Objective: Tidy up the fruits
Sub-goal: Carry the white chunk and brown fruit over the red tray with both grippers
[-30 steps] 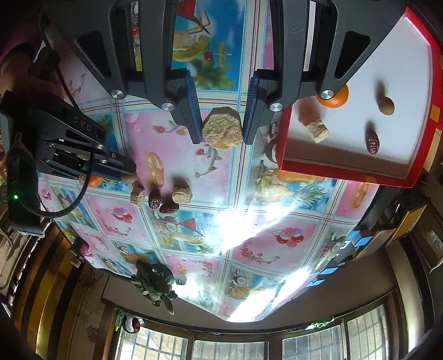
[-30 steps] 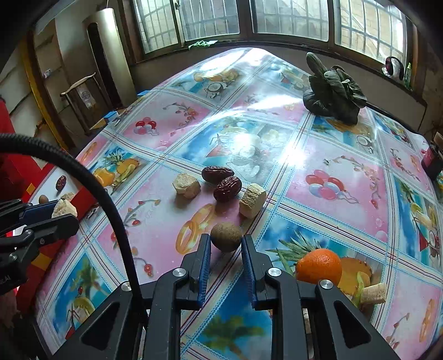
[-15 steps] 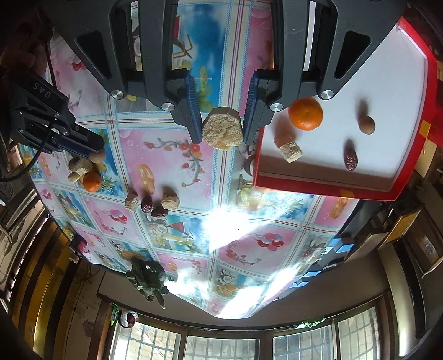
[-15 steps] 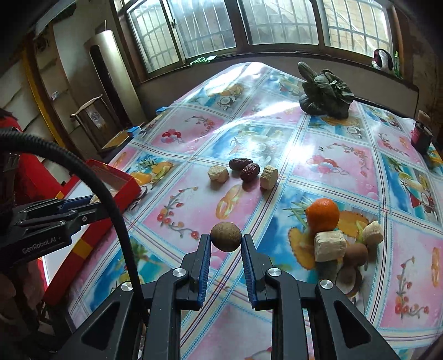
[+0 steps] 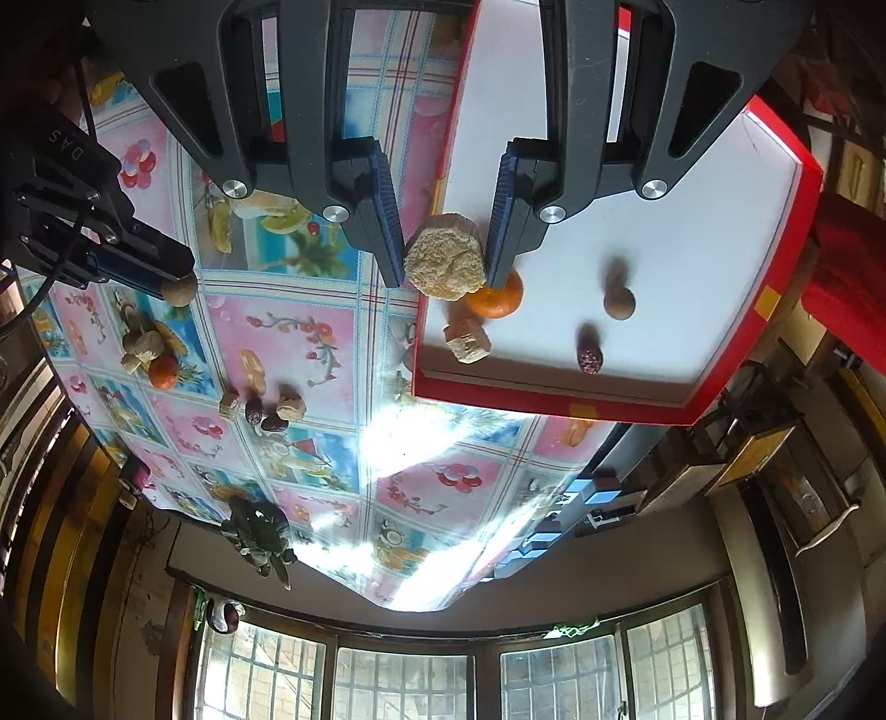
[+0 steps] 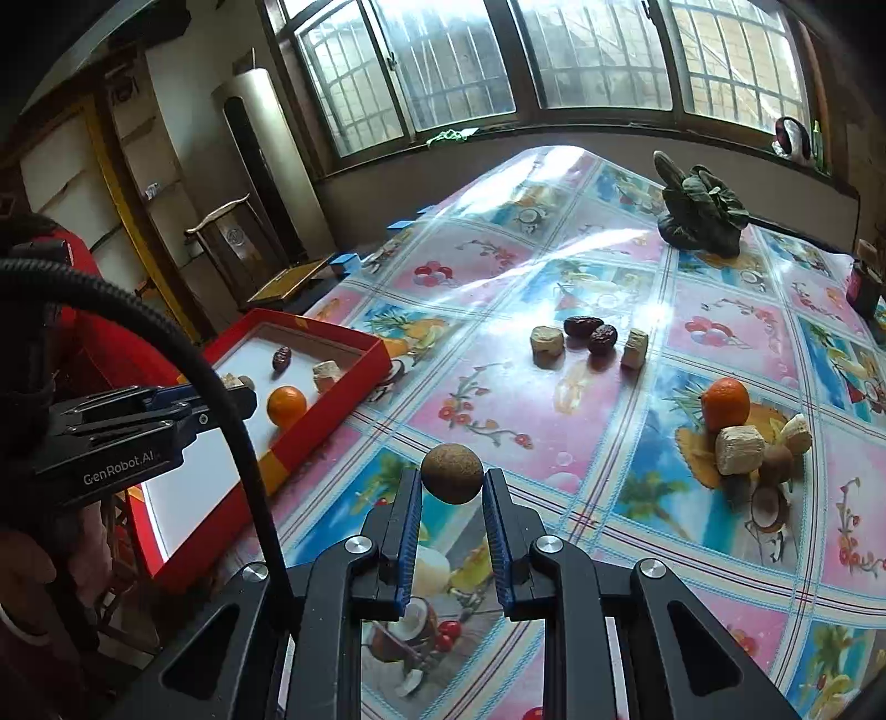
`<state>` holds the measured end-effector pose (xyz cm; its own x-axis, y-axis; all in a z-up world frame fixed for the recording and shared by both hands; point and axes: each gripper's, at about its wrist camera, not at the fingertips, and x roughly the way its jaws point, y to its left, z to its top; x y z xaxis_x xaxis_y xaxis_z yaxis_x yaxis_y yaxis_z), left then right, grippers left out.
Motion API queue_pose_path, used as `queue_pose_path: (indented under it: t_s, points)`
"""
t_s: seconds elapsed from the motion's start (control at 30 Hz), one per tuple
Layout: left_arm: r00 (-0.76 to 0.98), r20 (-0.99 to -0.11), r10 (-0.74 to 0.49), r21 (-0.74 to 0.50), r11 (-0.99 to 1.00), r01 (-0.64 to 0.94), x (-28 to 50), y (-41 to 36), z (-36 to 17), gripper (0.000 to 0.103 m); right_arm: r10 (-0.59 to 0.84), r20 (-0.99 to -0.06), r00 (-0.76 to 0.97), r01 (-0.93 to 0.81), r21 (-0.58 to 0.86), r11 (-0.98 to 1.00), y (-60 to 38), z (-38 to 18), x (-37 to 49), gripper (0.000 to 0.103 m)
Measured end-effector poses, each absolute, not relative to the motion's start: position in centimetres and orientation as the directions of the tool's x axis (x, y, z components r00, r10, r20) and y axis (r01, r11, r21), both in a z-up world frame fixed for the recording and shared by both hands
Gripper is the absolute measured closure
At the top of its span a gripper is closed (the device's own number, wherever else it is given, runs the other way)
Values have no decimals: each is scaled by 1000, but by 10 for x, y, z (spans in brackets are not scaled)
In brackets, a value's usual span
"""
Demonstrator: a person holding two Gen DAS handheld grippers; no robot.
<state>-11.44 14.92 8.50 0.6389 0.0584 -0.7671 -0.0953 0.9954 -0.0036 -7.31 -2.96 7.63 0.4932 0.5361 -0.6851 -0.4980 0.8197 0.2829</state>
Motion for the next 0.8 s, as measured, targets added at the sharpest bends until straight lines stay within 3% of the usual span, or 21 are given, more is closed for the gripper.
queue_pose_path:
  t_s: [0.8]
  points:
    - [587, -804, 94, -56, 971, -233, -132, 236, 55, 74, 585, -697, 414, -641, 233, 732, 61, 83, -82, 82]
